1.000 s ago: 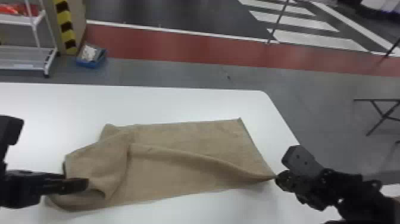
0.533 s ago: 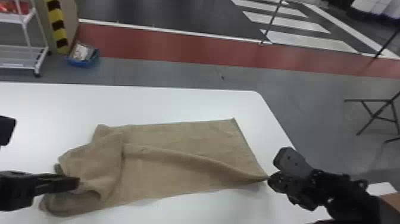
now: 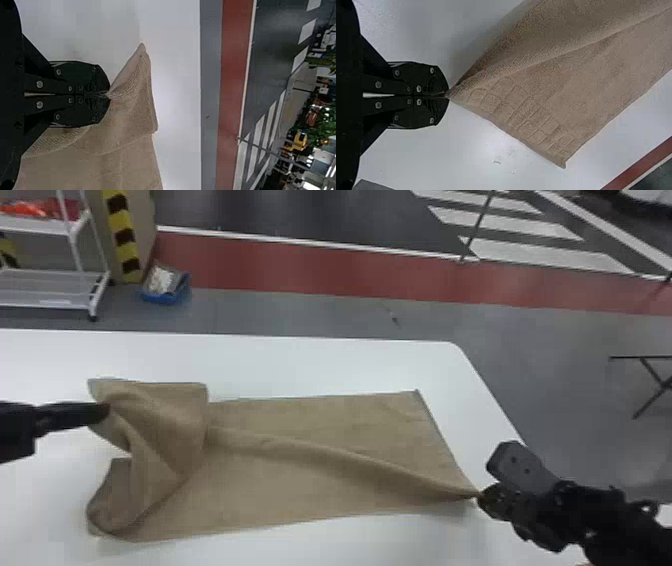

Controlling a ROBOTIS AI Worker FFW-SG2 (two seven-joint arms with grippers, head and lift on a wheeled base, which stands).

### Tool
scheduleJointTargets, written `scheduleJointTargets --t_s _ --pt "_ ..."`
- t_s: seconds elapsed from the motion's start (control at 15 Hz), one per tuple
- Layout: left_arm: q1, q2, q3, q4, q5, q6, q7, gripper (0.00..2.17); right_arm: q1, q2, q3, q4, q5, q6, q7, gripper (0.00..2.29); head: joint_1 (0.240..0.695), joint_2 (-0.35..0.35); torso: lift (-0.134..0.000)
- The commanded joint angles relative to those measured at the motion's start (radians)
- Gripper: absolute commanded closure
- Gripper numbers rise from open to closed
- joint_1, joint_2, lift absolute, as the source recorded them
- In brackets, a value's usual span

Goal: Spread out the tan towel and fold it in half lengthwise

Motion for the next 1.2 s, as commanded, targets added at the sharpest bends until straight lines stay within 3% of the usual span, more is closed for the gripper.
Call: scheduleJointTargets --t_s 0.0,0.13,0.33,0.4,0.47,0.53,0.8,1.0,1.13 --pt "-0.078 -0.009 0.03 0.073 0.024 -0.043 0.062 2.14 0.0 0.001 -0.013 -0.007 0.003 0.003 -0.001 2.06 0.695 -0.221 -0.125" --pt "-0.187 -0.014 0.04 0.263 0.027 -0.196 0.173 2.14 0.003 0.001 -0.019 -0.032 0.003 0.012 0.0 2.06 0.695 -0.18 -0.125" --pt "-0.32 0.009 0.089 0.467 0.002 -0.211 0.181 2.14 0.017 0.001 -0.031 -0.061 0.003 0.015 0.005 2.06 0.695 -0.134 -0.125" --pt "-0.331 0.027 0.093 0.503 0.004 -0.211 0.177 1.83 0.02 0.001 -0.034 -0.064 0.003 0.018 0.005 2.06 0.695 -0.105 -0.125" --pt "-0.323 0.035 0.092 0.512 0.002 -0.208 0.177 0.79 0.02 0.001 -0.034 -0.064 0.003 0.018 0.005 2.06 0.695 -0.09 -0.125" --pt "-0.296 0.038 0.093 0.504 0.004 -0.208 0.177 0.0 0.02 0.001 -0.028 -0.067 0.003 0.022 0.005 2.06 0.695 -0.08 -0.125" --pt "-0.173 0.086 0.153 0.389 0.004 -0.208 0.09 0.06 0.005 0.001 0.009 -0.079 0.018 0.046 0.011 2.06 0.695 -0.053 -0.125" --pt "-0.067 0.149 0.23 0.254 0.005 -0.211 -0.122 0.15 -0.015 0.001 0.03 -0.079 0.024 0.055 0.011 2.06 0.695 -0.023 -0.125" --pt "0.051 0.192 0.245 0.164 -0.001 -0.306 -0.243 0.22 -0.021 0.001 0.042 -0.078 0.04 0.052 0.014 2.06 0.695 -0.011 -0.125"
